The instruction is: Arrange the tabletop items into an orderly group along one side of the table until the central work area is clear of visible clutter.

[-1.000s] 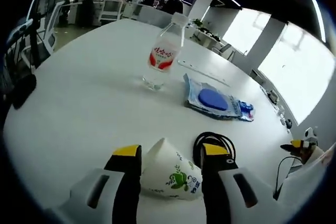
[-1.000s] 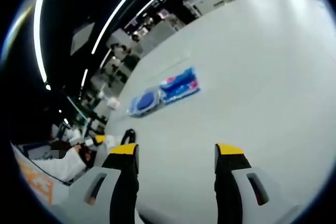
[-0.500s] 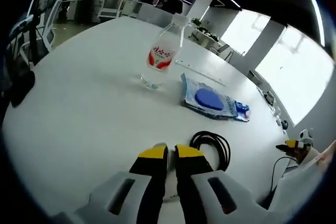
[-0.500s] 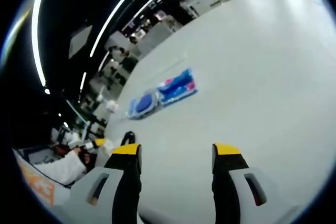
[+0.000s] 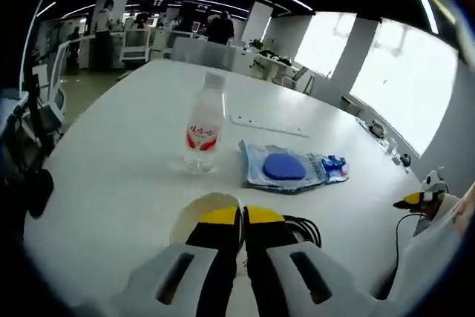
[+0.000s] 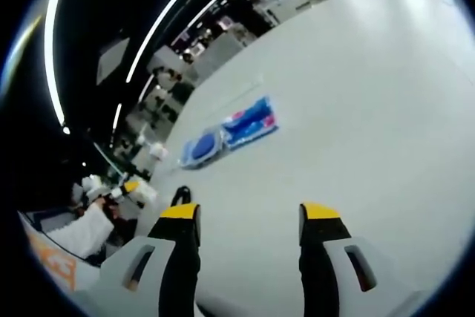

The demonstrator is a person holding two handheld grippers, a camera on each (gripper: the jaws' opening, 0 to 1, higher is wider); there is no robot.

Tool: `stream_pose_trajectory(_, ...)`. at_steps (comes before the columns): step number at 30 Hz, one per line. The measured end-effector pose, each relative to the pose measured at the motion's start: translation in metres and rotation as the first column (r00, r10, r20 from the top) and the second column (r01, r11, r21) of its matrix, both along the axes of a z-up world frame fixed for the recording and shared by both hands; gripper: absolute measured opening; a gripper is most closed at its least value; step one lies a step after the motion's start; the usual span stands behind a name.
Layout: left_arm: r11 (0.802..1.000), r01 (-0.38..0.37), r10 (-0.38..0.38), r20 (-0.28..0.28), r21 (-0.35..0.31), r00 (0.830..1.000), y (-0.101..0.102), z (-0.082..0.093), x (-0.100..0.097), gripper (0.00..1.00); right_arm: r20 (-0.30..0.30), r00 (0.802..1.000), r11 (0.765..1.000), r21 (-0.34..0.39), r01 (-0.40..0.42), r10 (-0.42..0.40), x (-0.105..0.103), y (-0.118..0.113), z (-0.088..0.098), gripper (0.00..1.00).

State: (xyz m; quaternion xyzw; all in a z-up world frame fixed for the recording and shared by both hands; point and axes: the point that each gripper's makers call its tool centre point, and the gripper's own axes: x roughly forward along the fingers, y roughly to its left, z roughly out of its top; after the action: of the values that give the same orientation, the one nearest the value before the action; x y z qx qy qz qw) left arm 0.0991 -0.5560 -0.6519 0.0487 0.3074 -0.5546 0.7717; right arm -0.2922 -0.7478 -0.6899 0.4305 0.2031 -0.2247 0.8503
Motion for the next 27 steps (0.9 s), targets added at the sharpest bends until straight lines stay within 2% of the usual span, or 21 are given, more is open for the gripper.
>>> stream_pose_trajectory(5,0.995,0.101,-0.101,0.116,0.010,0.988,-0.021,0.016,-0.012,0.00,0.001,1.000,1.000,-0.001,0.006,-0.006,-0.001,-0.001,0.000,0.52)
stream_pose_trajectory(7,0.989,0.138,-0.143,0.162,0.045,0.976,-0.027,0.016,-0.013,0.00,0.001,1.000,1.000,-0.001,0.005,-0.005,-0.002,0.000,0.000,0.52)
stream_pose_trajectory(10,0.981,0.184,-0.192,0.204,0.055,0.960,-0.039,0.020,-0.019,0.00,0.000,1.000,1.000,0.000,0.007,-0.007,-0.002,0.000,0.000,0.51)
stream_pose_trajectory(12,0.973,0.218,-0.228,0.233,0.071,0.945,-0.048,0.021,-0.021,0.00,0.000,1.000,1.000,0.001,0.010,-0.010,-0.003,0.000,0.000,0.51)
stream_pose_trajectory(13,0.967,0.240,-0.254,0.258,0.084,0.932,-0.053,0.021,-0.022,0.00,-0.001,1.000,1.000,0.002,0.011,-0.011,-0.003,0.000,0.000,0.51)
stream_pose_trajectory(19,0.956,0.276,-0.294,0.311,0.101,0.904,-0.076,0.022,-0.019,0.00,-0.007,1.000,1.000,0.006,0.011,-0.011,-0.003,-0.001,-0.001,0.51)
stream_pose_trajectory(22,0.947,0.295,-0.321,0.351,0.127,0.880,-0.089,0.020,-0.014,0.00,-0.008,1.000,1.000,0.008,0.015,-0.015,-0.004,-0.002,-0.001,0.51)
stream_pose_trajectory(27,0.939,0.313,-0.345,0.368,0.145,0.863,-0.103,0.016,-0.009,0.00,-0.012,1.000,1.000,0.007,0.026,-0.026,-0.006,-0.006,0.000,0.51)
